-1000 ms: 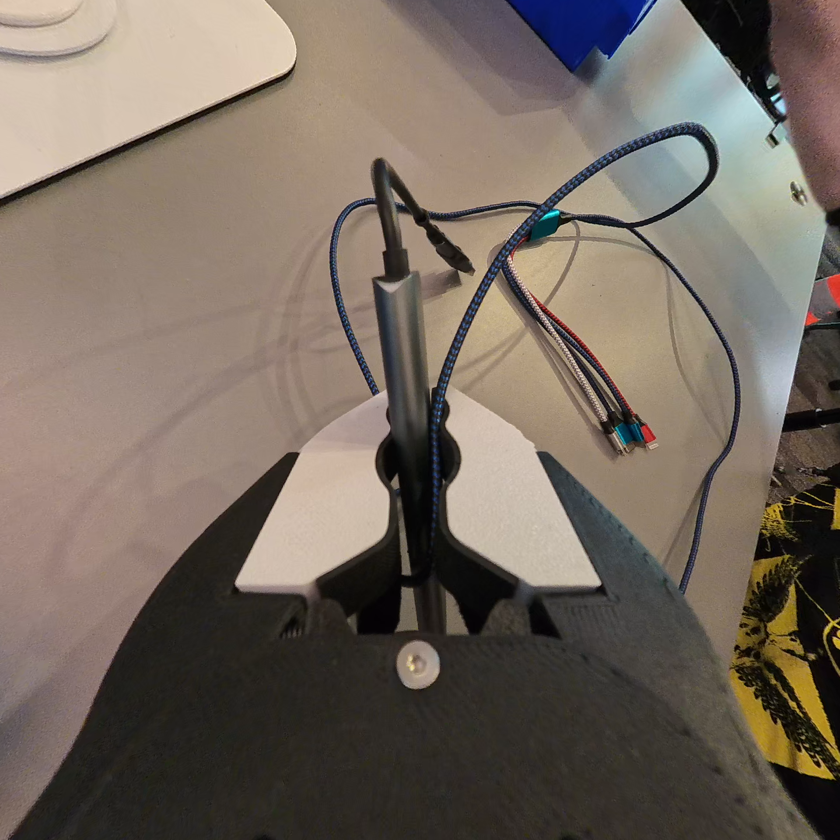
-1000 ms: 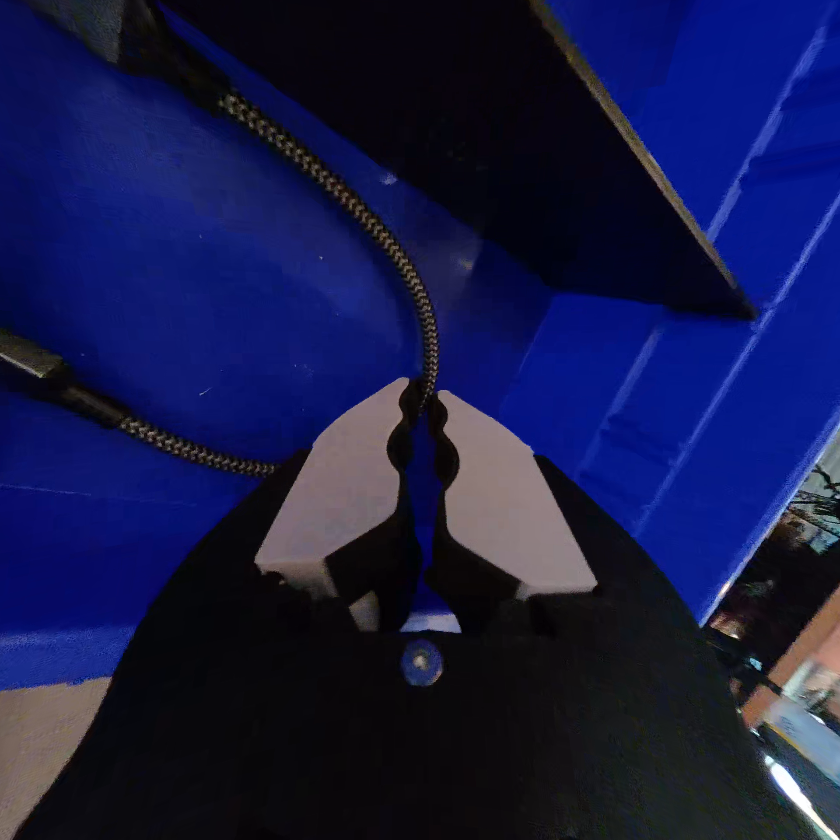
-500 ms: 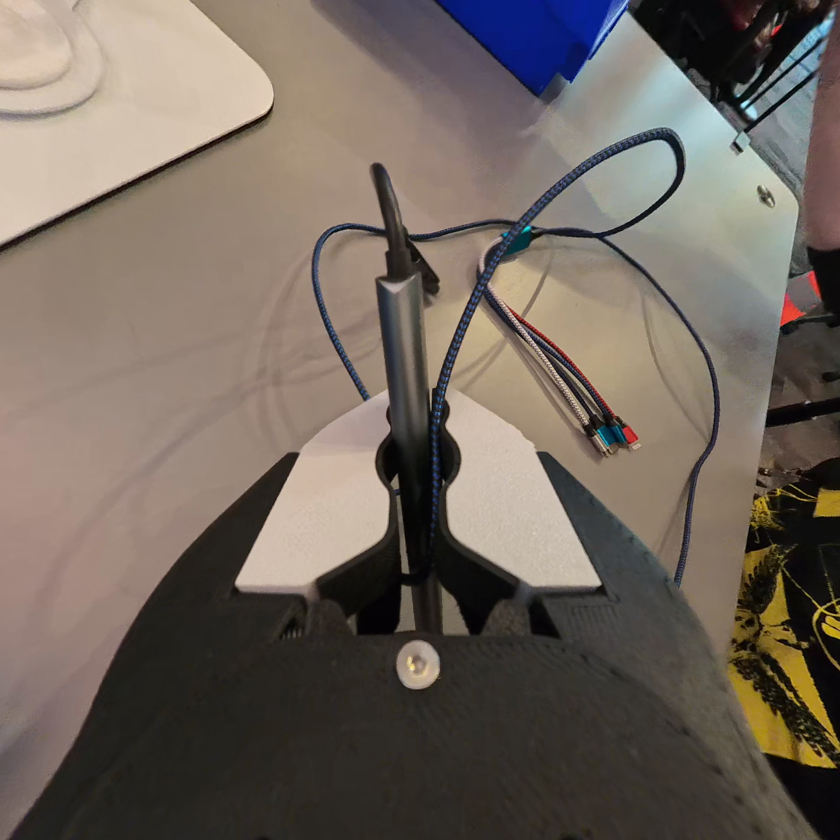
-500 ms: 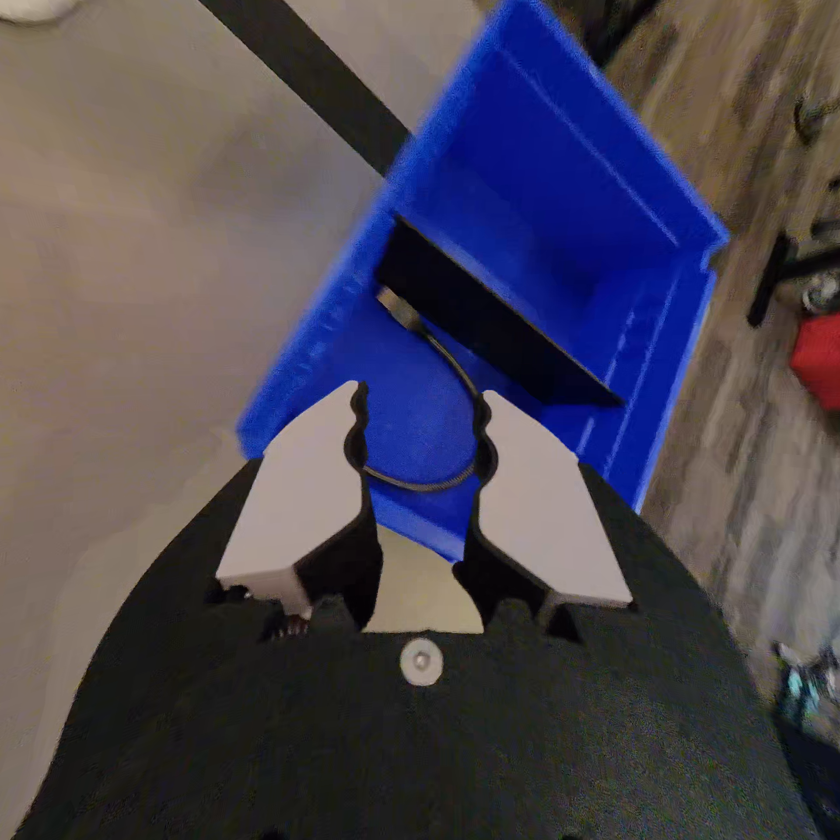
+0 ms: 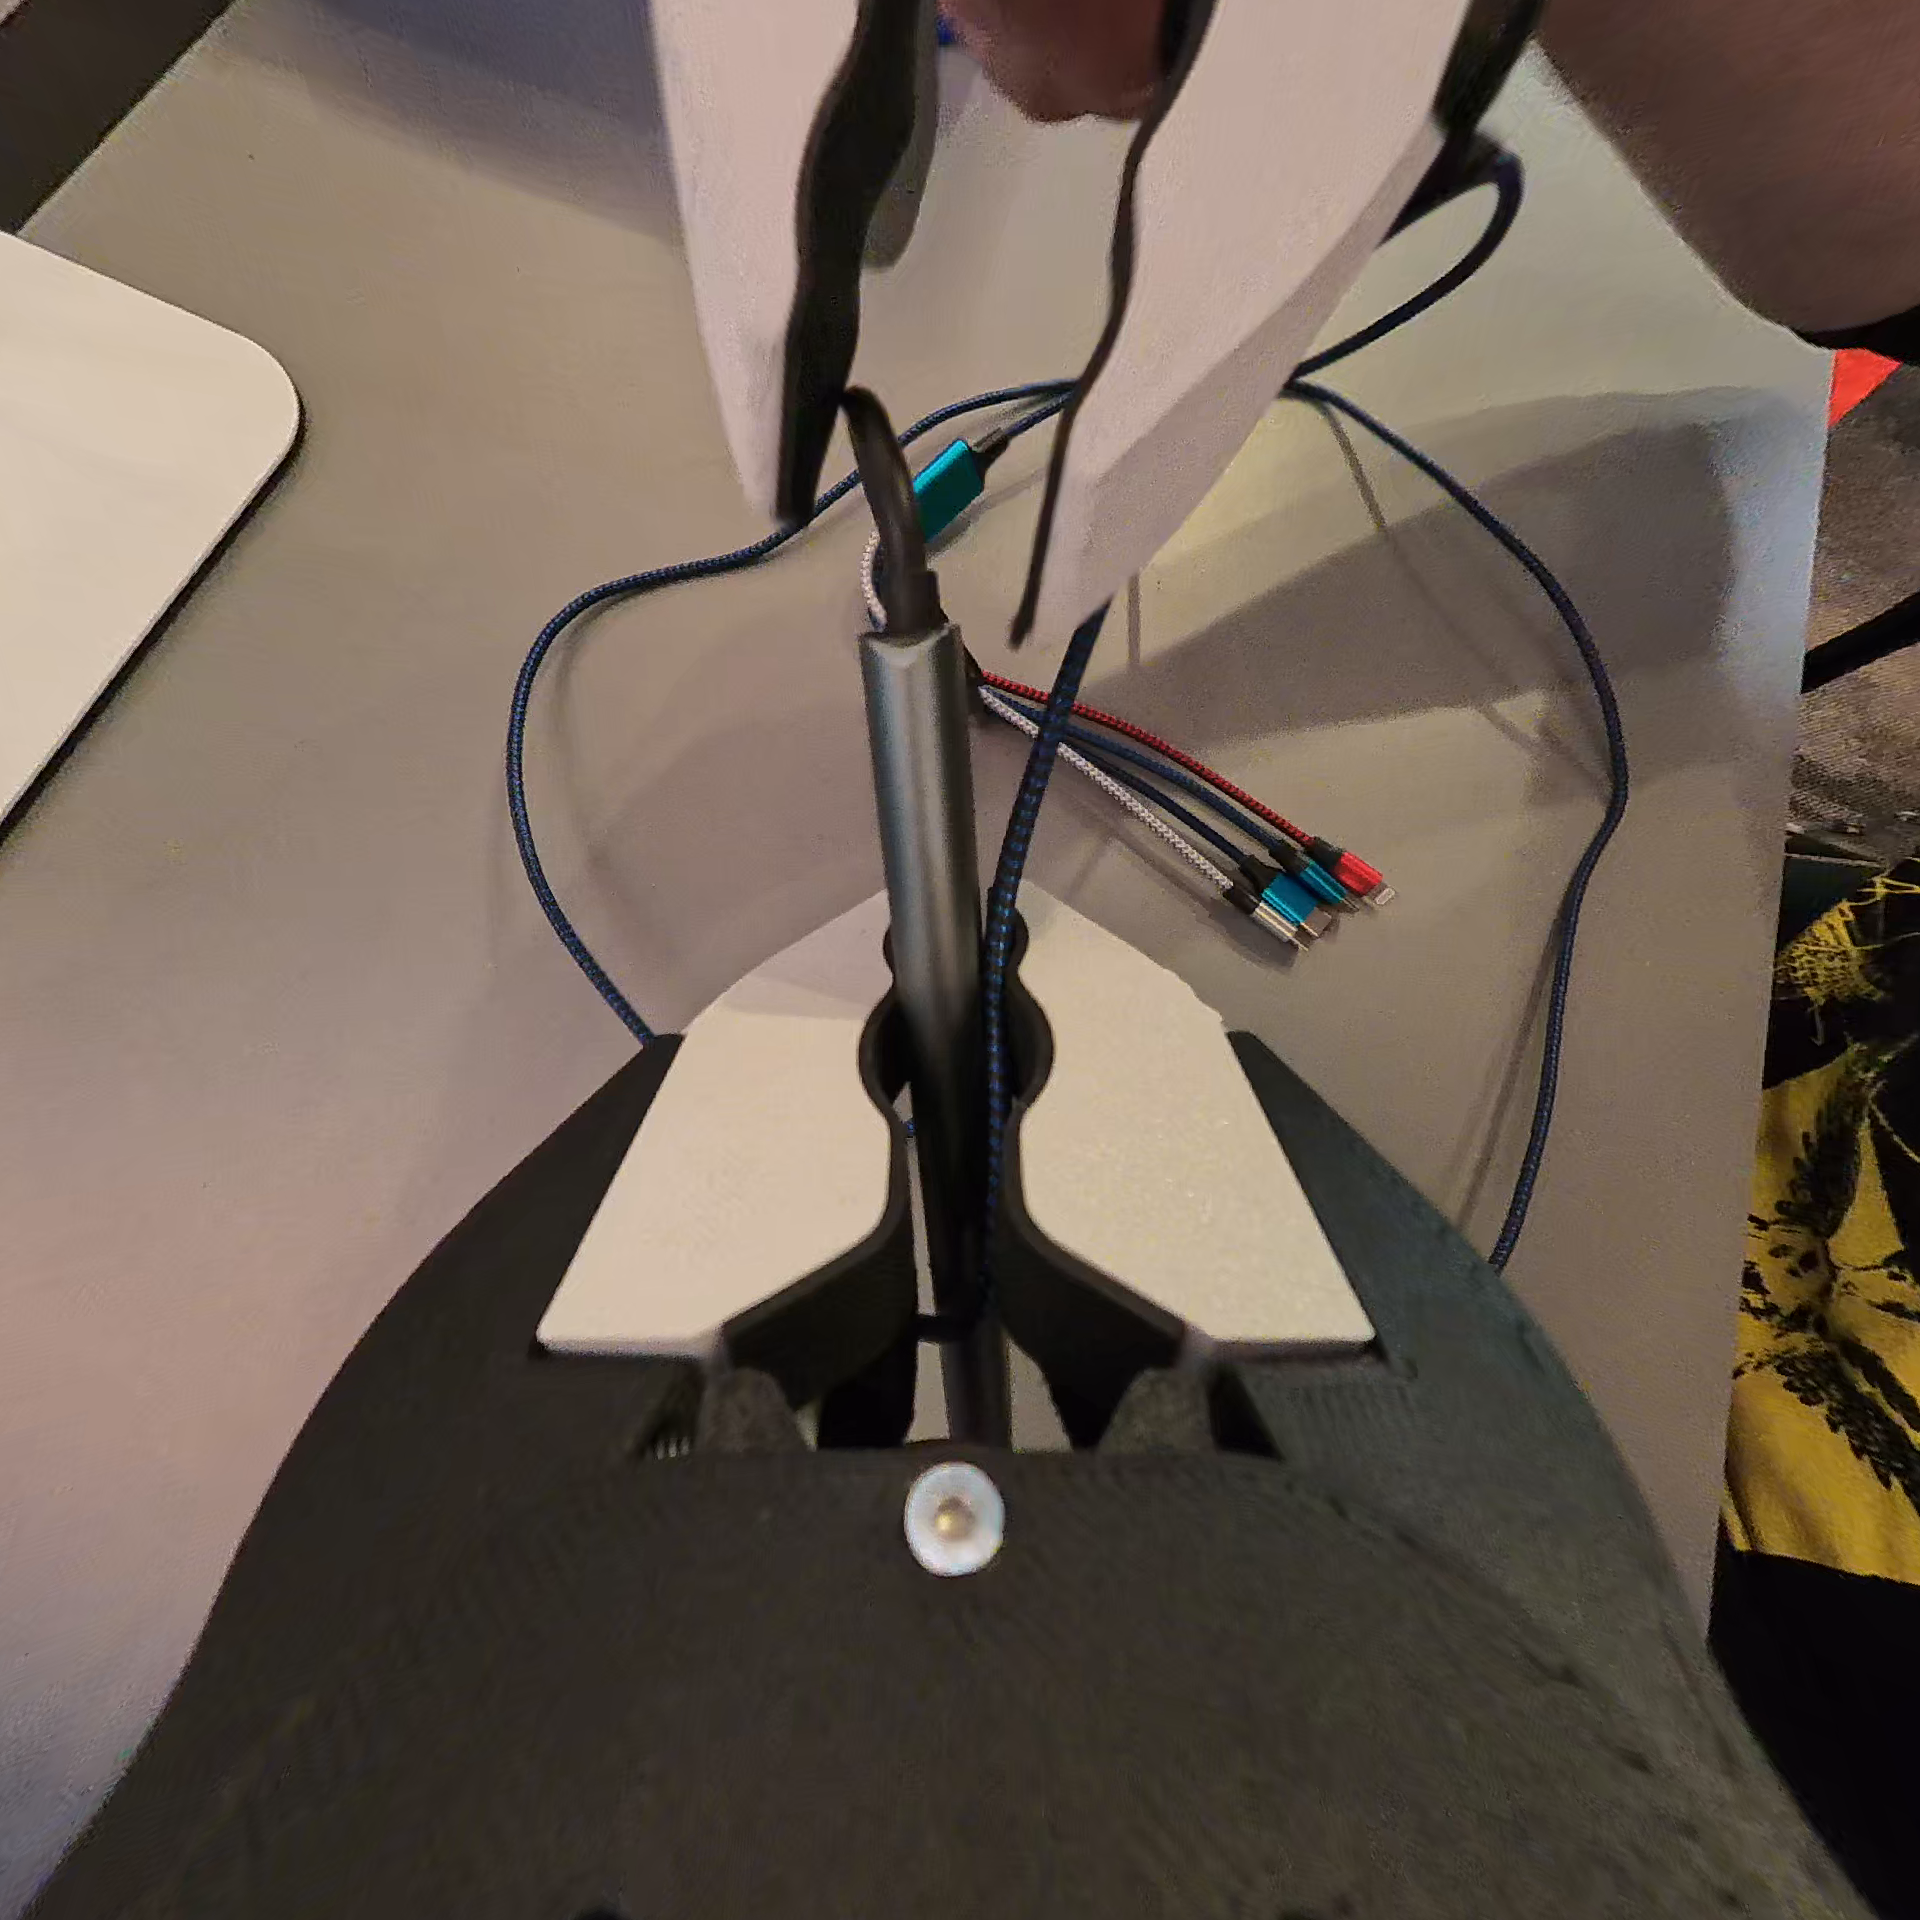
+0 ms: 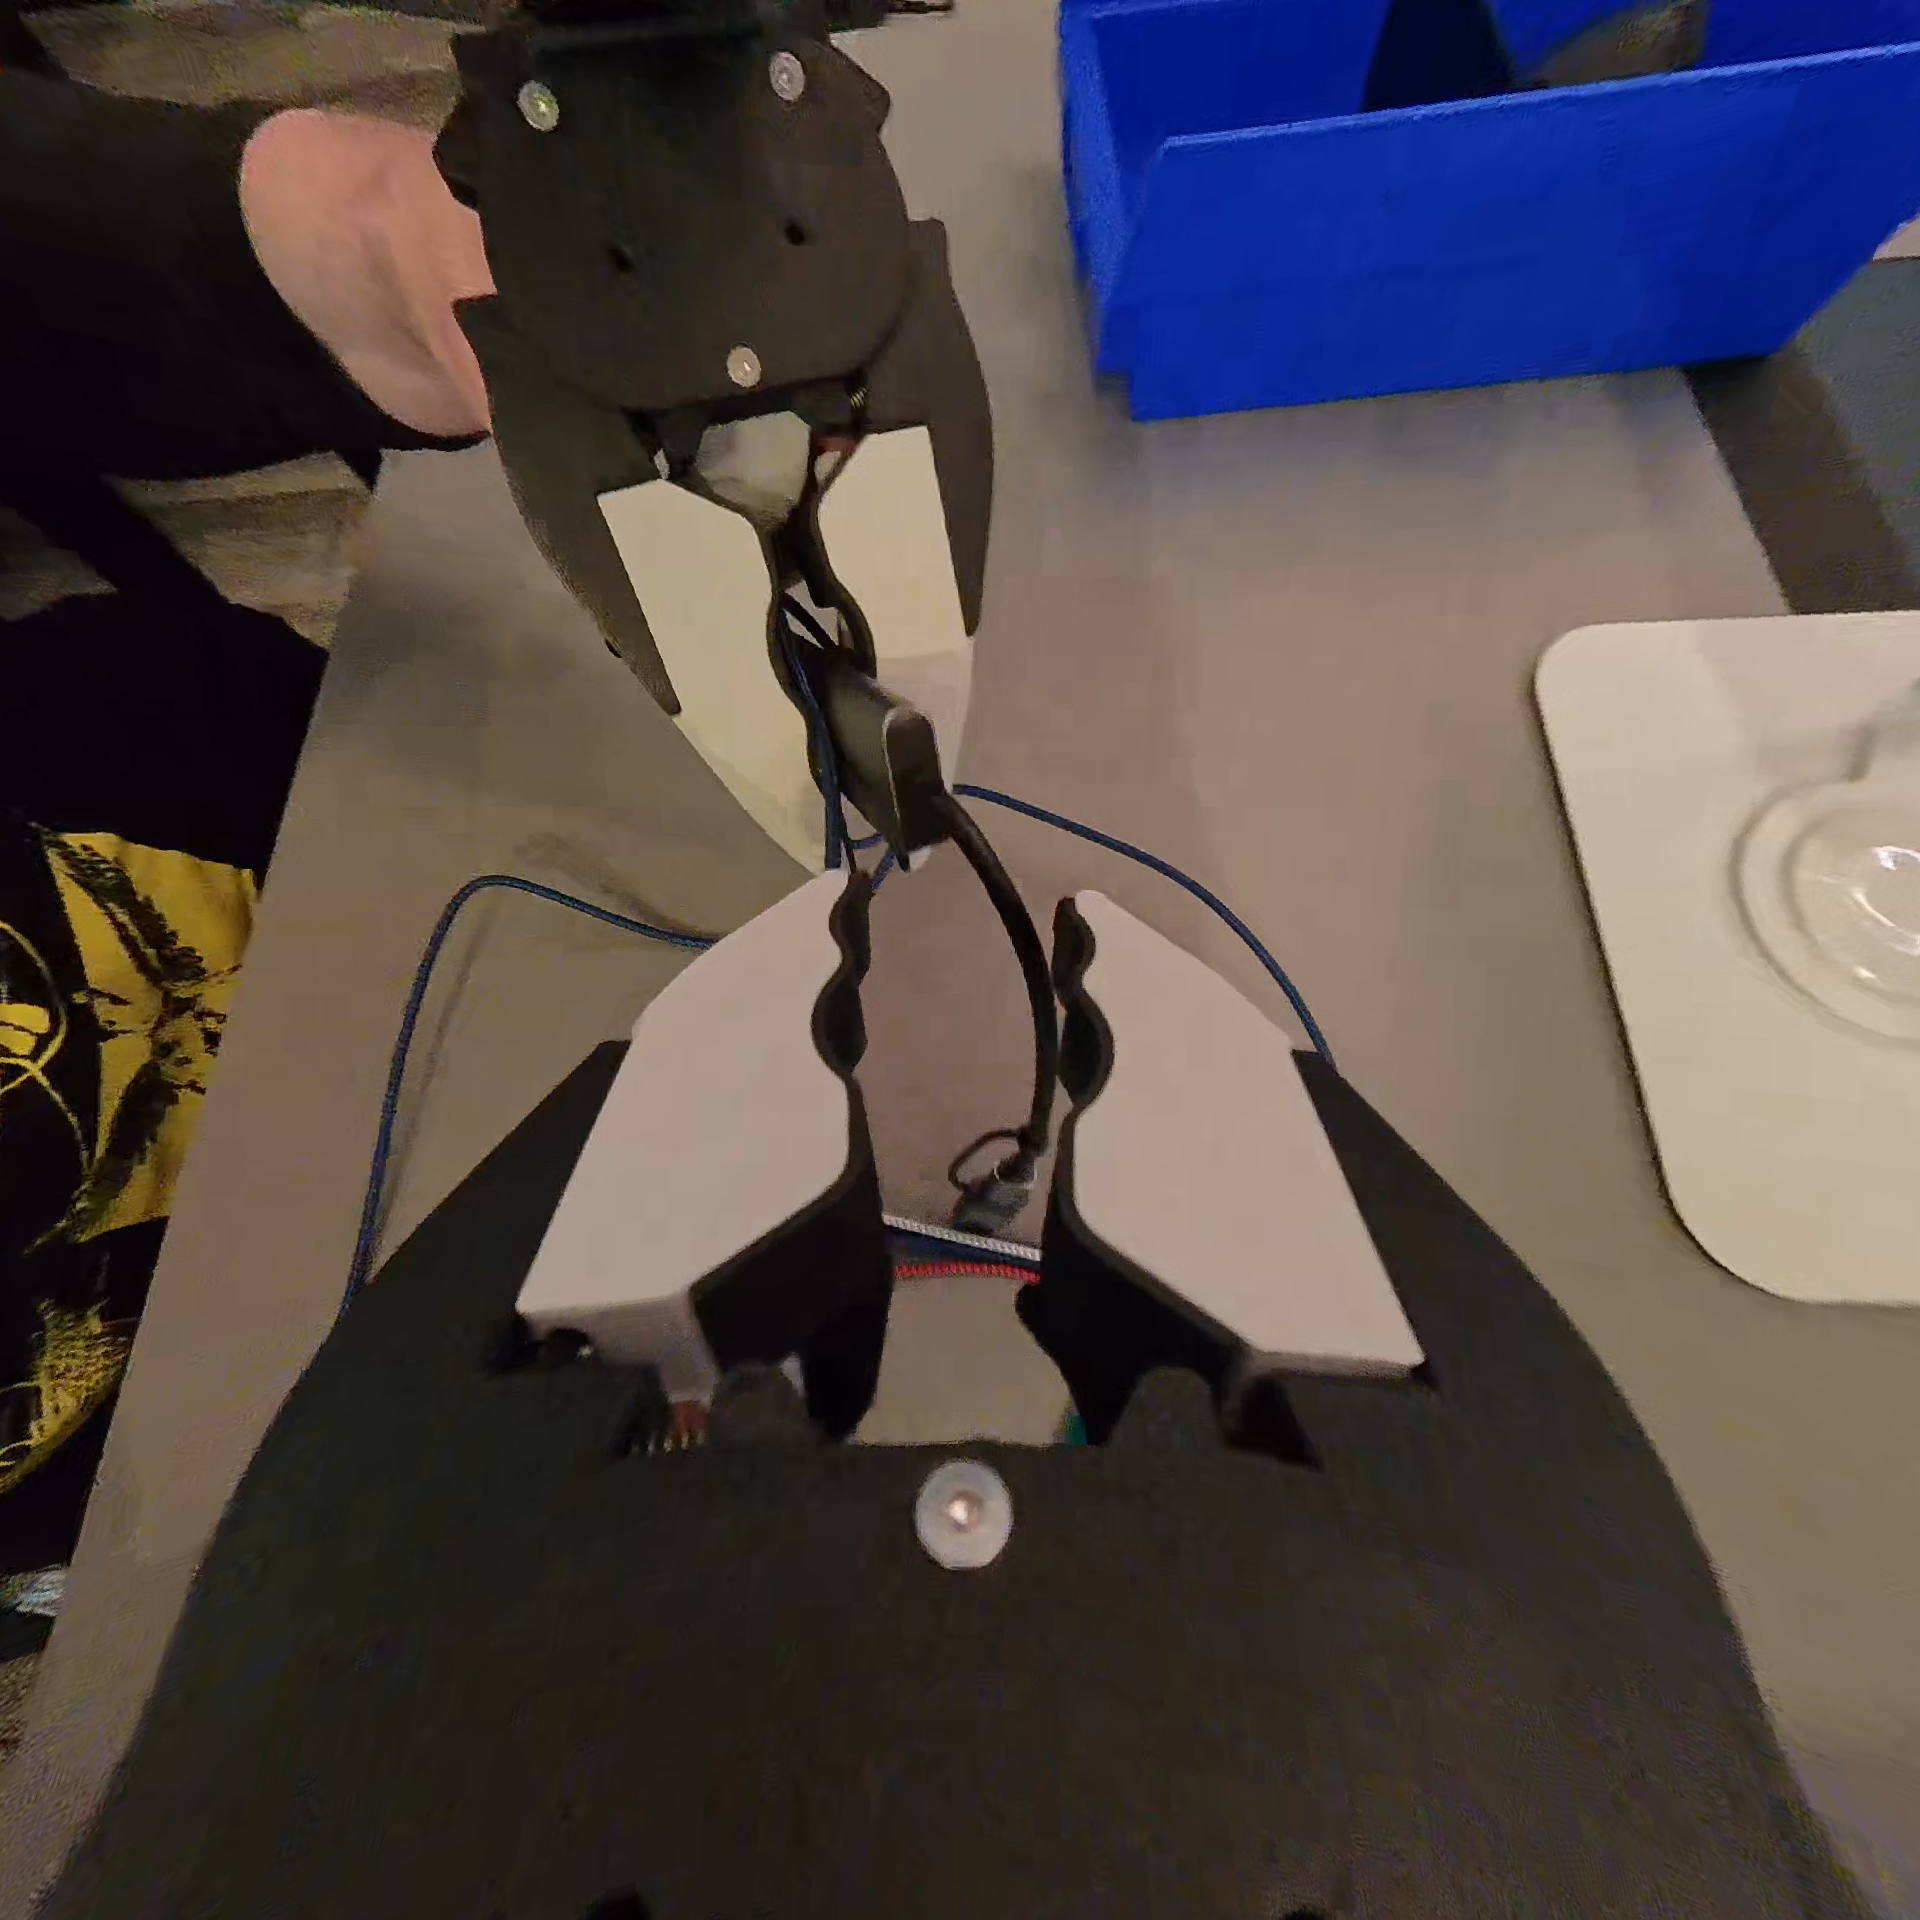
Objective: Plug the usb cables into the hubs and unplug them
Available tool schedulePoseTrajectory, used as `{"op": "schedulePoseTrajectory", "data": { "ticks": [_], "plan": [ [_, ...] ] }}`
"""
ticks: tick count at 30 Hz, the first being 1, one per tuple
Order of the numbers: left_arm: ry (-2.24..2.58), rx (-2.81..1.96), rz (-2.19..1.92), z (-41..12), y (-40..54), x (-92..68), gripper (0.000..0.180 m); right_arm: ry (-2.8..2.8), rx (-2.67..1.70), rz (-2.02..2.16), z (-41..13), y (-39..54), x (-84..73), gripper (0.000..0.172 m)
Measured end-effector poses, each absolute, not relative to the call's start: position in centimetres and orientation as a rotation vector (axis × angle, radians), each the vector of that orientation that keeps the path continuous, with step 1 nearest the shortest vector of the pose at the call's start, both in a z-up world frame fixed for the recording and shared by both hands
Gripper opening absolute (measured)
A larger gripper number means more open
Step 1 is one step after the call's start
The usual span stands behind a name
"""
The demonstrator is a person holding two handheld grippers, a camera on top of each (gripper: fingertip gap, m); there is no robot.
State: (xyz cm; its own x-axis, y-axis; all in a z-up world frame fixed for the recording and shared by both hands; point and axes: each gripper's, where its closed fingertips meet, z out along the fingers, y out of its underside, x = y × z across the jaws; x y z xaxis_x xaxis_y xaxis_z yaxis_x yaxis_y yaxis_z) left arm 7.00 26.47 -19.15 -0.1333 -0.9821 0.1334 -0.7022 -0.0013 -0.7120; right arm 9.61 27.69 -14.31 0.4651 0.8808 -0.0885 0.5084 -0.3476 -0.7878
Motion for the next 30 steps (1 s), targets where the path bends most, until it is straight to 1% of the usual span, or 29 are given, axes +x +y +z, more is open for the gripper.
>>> {"op": "schedulePoseTrajectory", "data": {
  "ticks": [3, 5, 6, 8, 11, 12, 13, 17, 20, 21, 23, 26, 30],
  "plan": [
    [1.892, -1.733, -0.907, -19.4, 26.5, 6.9, 0.012, -1.203, -2.017, 0.747, -14.9, 27.7, 8.2, 0.022],
    [1.891, -1.729, -0.918, -19.5, 26.6, 6.8, 0.013, -1.23, -1.995, 0.789, -14.7, 27.3, 7.8, 0.01],
    [1.889, -1.732, -0.96, -19.3, 26.4, 6.8, 0.014, -1.227, -1.991, 0.804, -14.5, 27.3, 7.7, 0.009],
    [1.898, -1.756, -0.965, -19.4, 26.6, 6.4, 0.031, -1.209, -1.963, 0.813, -13.9, 27.4, 7.9, 0.009],
    [1.923, -1.779, -0.932, -19.5, 27.2, 5.4, 0.063, -1.155, -1.951, 0.79, -12.6, 28.0, 9.2, 0.008],
    [1.923, -1.785, -0.905, -19.4, 27.7, 5.0, 0.071, -1.145, -1.942, 0.78, -12.1, 28.2, 9.6, 0.008],
    [1.916, -1.78, -0.894, -19.1, 28.1, 4.7, 0.076, -1.142, -1.93, 0.783, -11.4, 28.2, 9.9, 0.008],
    [1.794, -1.715, -0.957, -15.8, 29.1, 4.9, 0.07, -1.213, -1.886, 0.7, -9.1, 28.1, 10.3, 0.008],
    [1.747, -1.663, -0.958, -13.7, 29.6, 4.8, 0.069, -1.295, -1.86, 0.598, -7.2, 27.8, 9.9, 0.007],
    [1.73, -1.662, -0.968, -12.8, 29.9, 4.4, 0.067, -1.331, -1.85, 0.564, -6.7, 27.6, 9.9, 0.0],
    [1.639, -1.616, -1.01, -9.8, 30.8, 3.4, 0.064, -1.375, -1.851, 0.491, -5.8, 27.4, 9.9, 0.0],
    [1.46, -1.538, -1.103, -4.9, 31.7, 2.4, 0.053, -1.424, -1.852, 0.433, -5.2, 27.0, 9.4, 0.0],
    [1.494, -1.475, -0.988, -4.0, 30.2, 3.5, 0.051, -1.468, -1.869, 0.415, -5.2, 26.5, 8.4, 0.0]
  ]
}}
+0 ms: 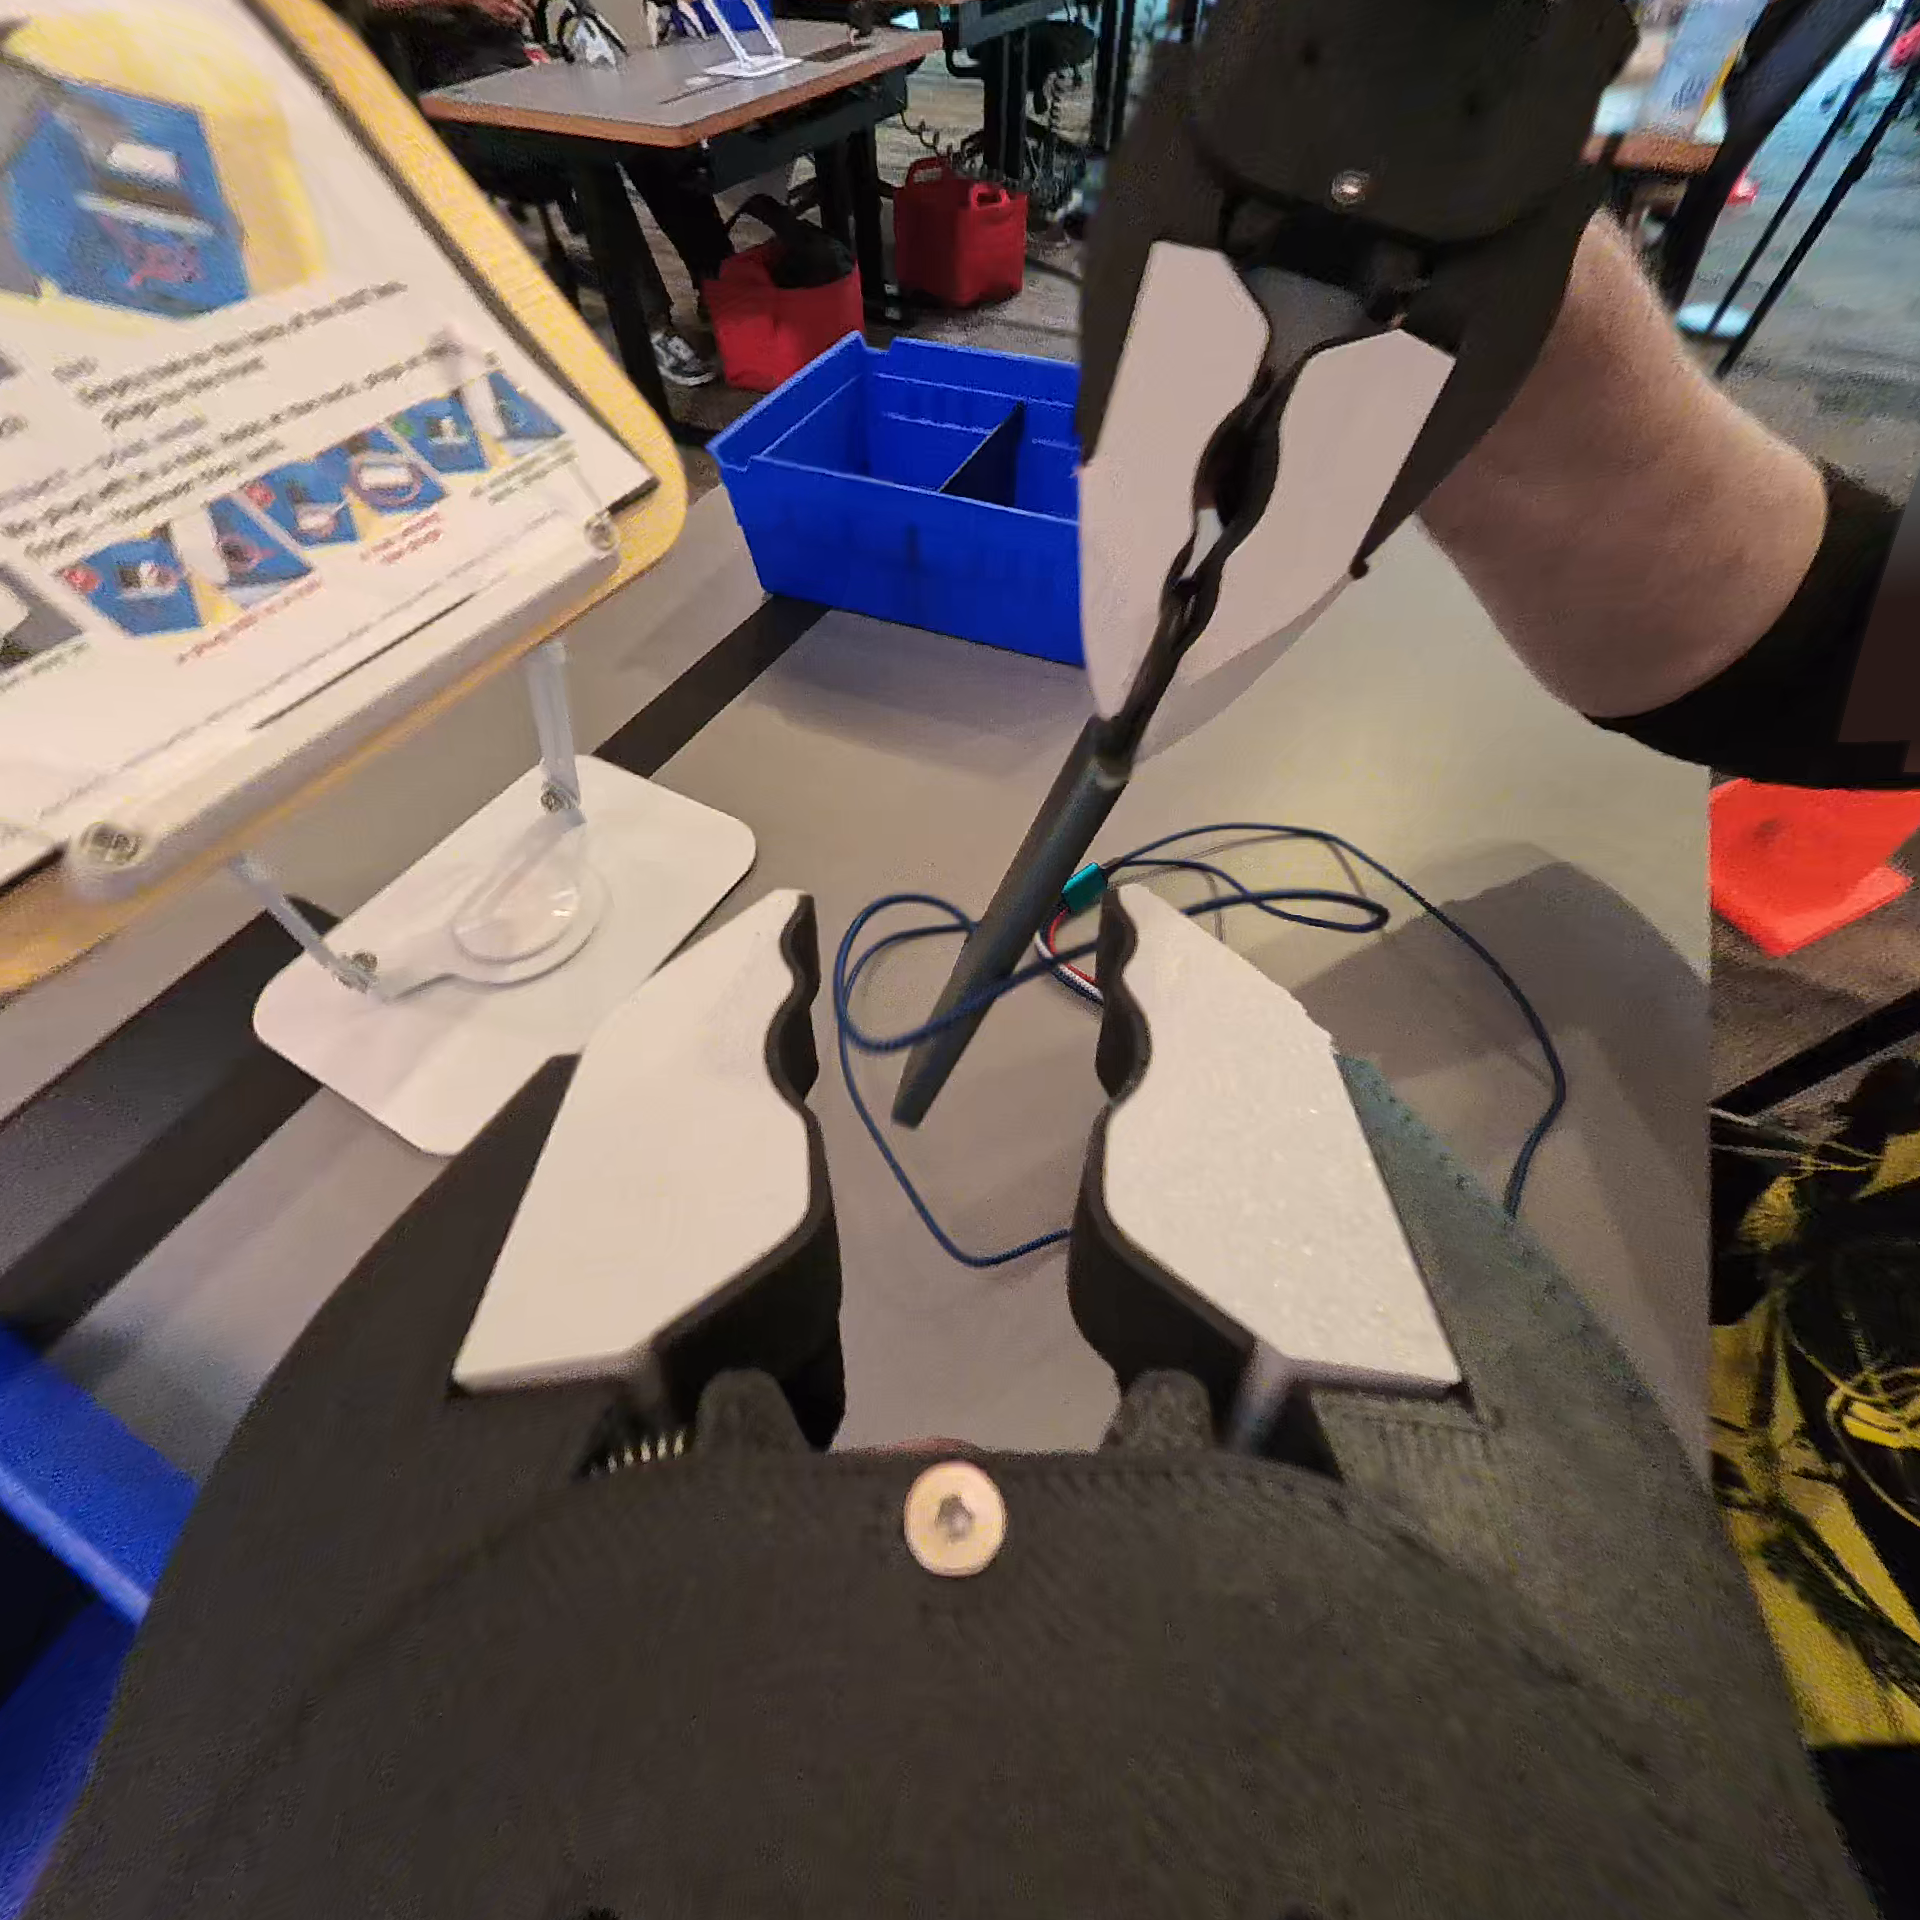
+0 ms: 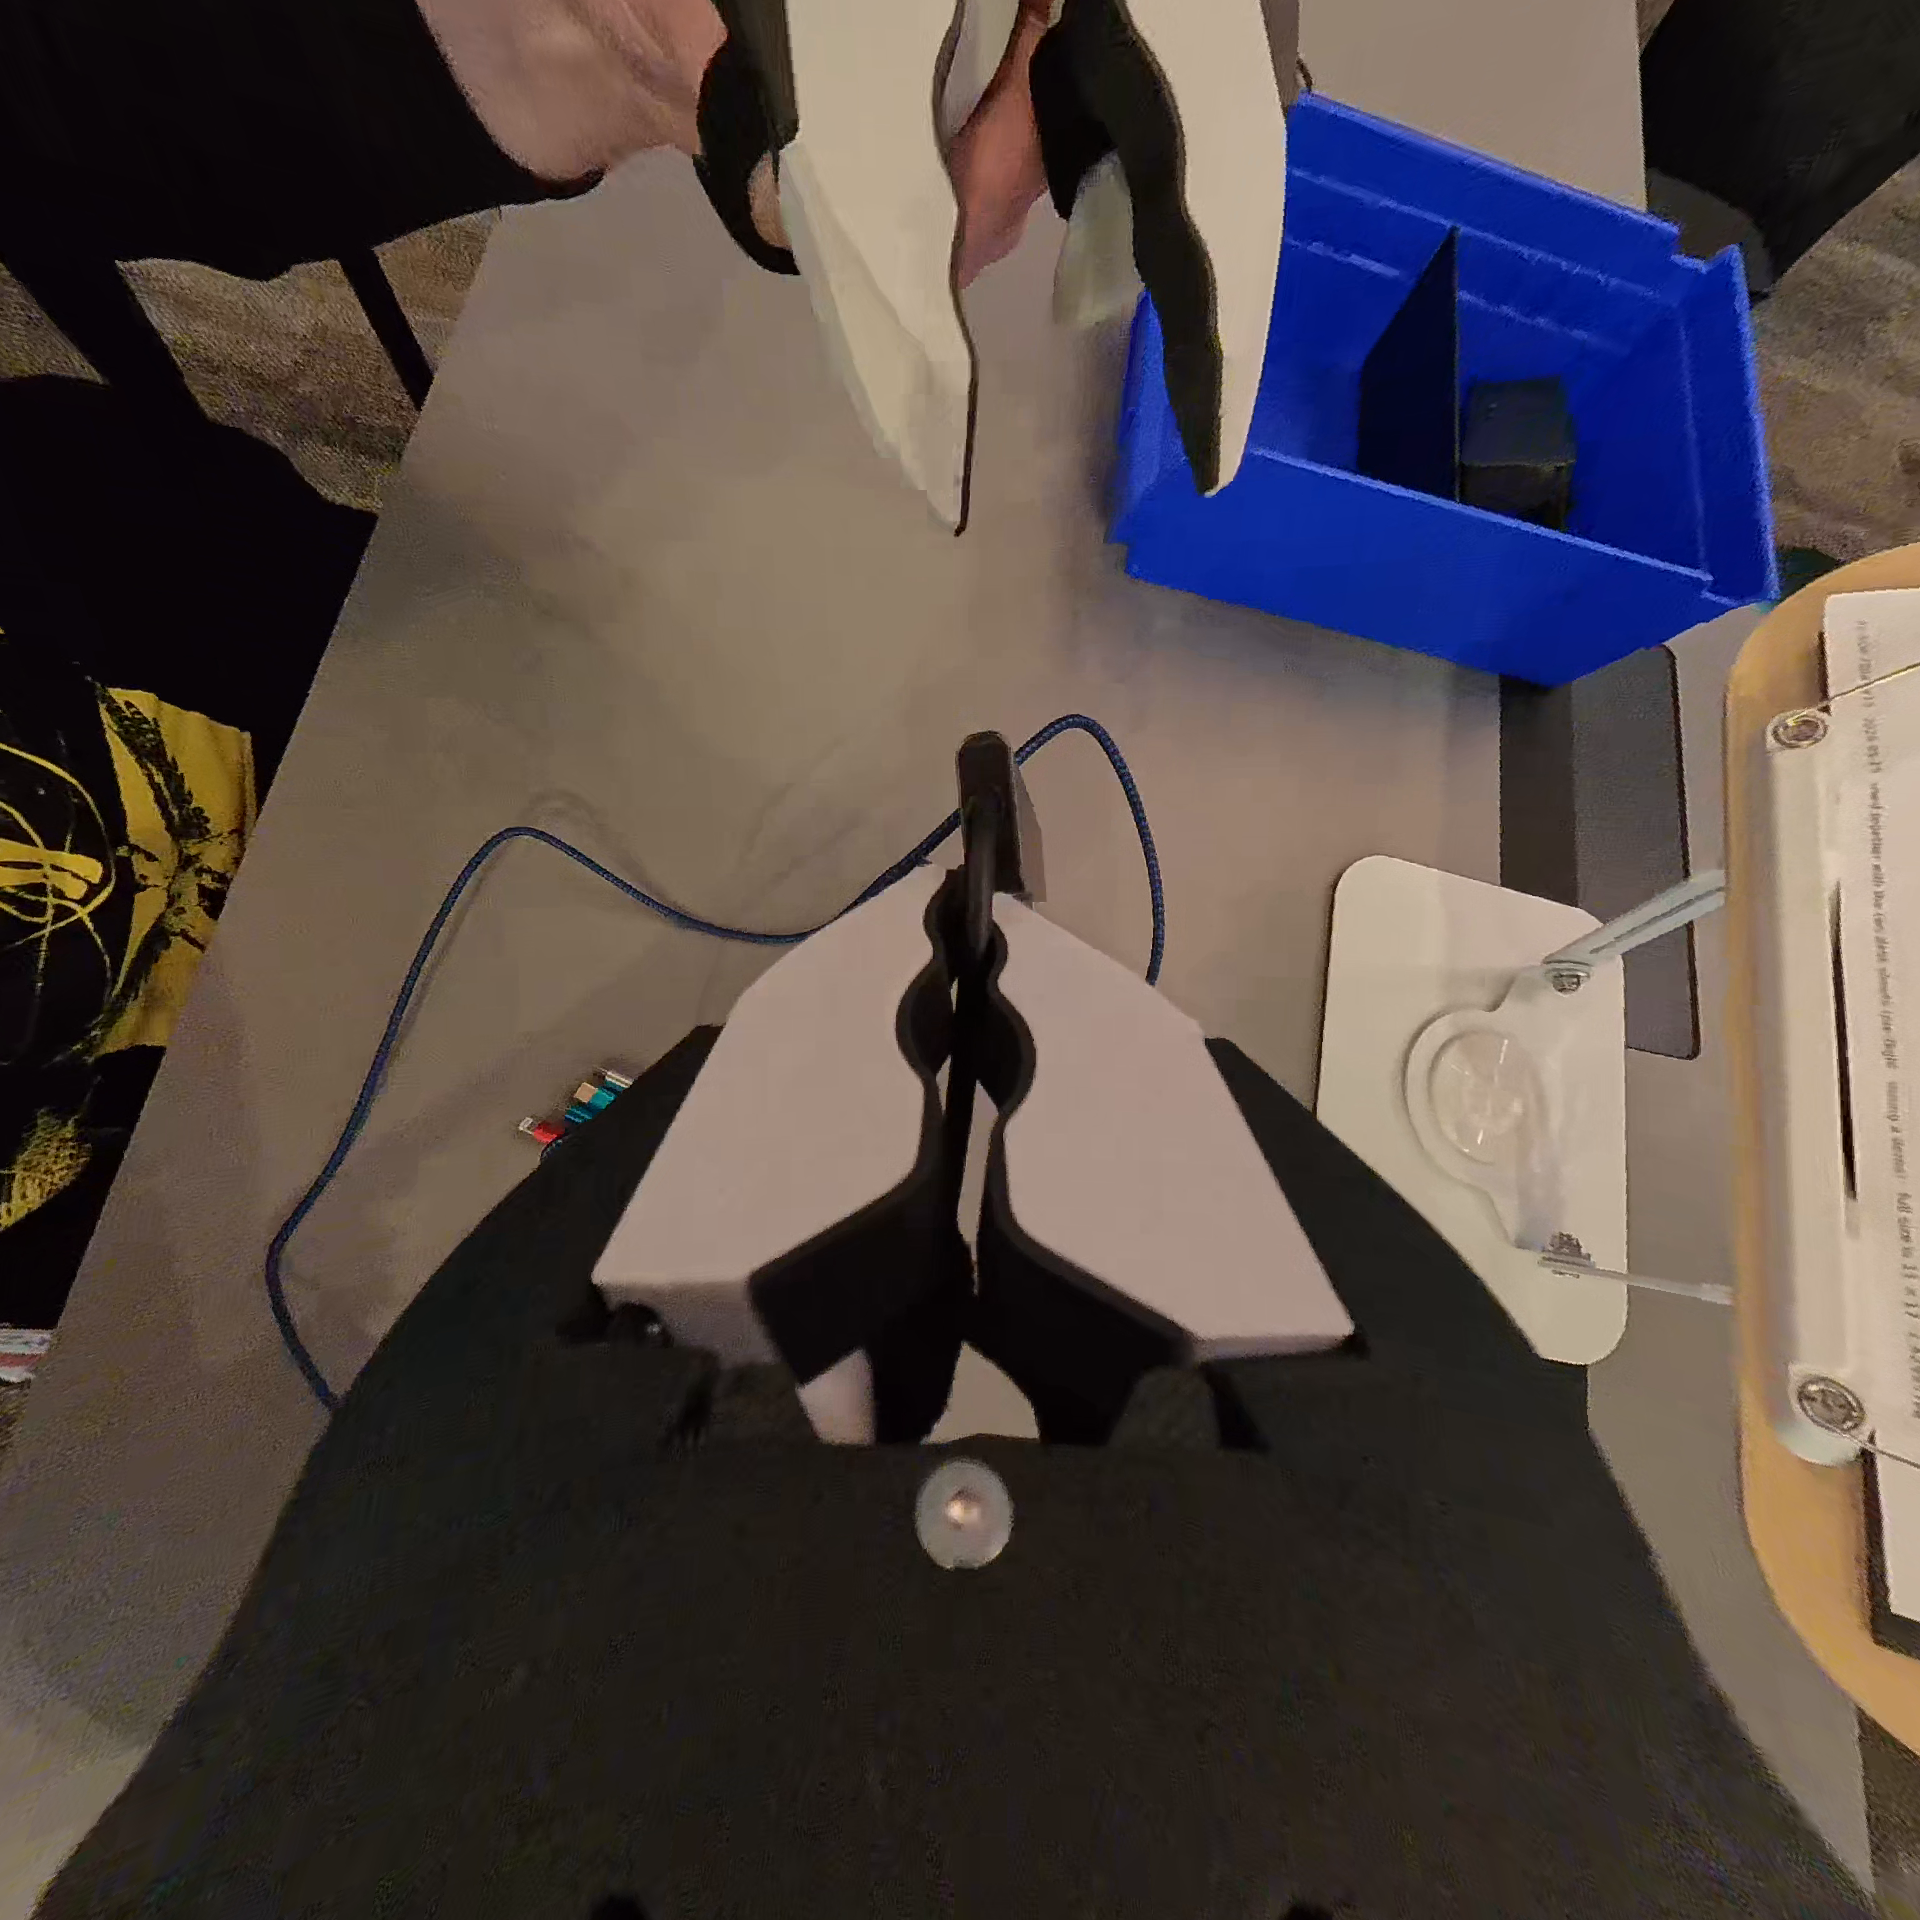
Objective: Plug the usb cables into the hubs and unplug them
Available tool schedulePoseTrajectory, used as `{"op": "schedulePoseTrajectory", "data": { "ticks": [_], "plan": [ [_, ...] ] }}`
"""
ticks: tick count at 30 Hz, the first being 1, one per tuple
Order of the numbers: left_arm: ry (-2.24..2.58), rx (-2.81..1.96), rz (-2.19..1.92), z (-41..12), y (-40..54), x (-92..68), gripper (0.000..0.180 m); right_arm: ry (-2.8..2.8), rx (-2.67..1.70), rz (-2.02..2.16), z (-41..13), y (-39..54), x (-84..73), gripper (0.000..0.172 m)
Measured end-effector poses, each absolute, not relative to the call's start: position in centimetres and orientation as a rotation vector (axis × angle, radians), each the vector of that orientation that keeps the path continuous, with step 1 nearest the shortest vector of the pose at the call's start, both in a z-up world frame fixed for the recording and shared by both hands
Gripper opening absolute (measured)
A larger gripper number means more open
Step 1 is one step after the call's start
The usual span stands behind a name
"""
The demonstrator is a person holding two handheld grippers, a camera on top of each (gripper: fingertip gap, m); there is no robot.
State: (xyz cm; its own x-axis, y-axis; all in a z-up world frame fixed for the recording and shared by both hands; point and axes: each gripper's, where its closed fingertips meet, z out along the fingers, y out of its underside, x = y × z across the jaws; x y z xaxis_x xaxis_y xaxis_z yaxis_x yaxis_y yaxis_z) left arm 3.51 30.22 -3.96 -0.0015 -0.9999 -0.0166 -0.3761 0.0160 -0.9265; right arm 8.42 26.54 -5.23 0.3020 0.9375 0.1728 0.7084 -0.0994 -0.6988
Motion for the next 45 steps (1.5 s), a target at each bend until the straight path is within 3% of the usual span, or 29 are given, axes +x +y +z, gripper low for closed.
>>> {"op": "schedulePoseTrajectory", "data": {
  "ticks": [4, 10, 15, 18, 21, 23, 27, 34, 45],
  "plan": [
    [1.64, -1.448, -0.933, -6.4, 27.0, 6.4, 0.045, -1.491, -1.831, 0.458, -4.6, 25.9, 6.7, 0.0],
    [1.719, -1.541, -0.923, -10.6, 27.5, 6.4, 0.015, -1.41, -1.759, 0.606, -1.9, 25.2, 6.4, 0.0],
    [1.642, -1.569, -1.052, -10.1, 27.8, 6.5, 0.013, -1.287, -1.753, 0.624, -1.0, 26.7, 6.9, 0.0],
    [1.576, -1.616, -1.185, -9.9, 27.9, 6.5, 0.011, -1.142, -1.751, 0.529, -0.2, 28.2, 8.5, 0.021],
    [1.496, -1.618, -1.285, -9.3, 28.0, 6.6, 0.011, -1.094, -1.659, 0.477, 1.5, 26.4, 9.8, 0.029],
    [1.434, -1.626, -1.372, -9.0, 28.3, 6.7, 0.011, -1.093, -1.58, 0.488, 2.2, 24.3, 10.0, 0.024],
    [1.362, -1.58, -1.498, -8.0, 28.1, 6.9, 0.011, -1.244, -1.603, 0.669, -1.3, 20.3, 8.2, 0.018],
    [1.399, -1.5, -1.513, -6.8, 26.3, 7.3, 0.011, -1.015, -1.734, 0.613, -7.0, 25.7, 8.1, 0.02],
    [1.395, -1.464, -1.554, -7.0, 25.9, 7.5, 0.011, -1.012, -1.69, 0.826, -8.1, 26.3, 6.4, 0.01]
  ]
}}
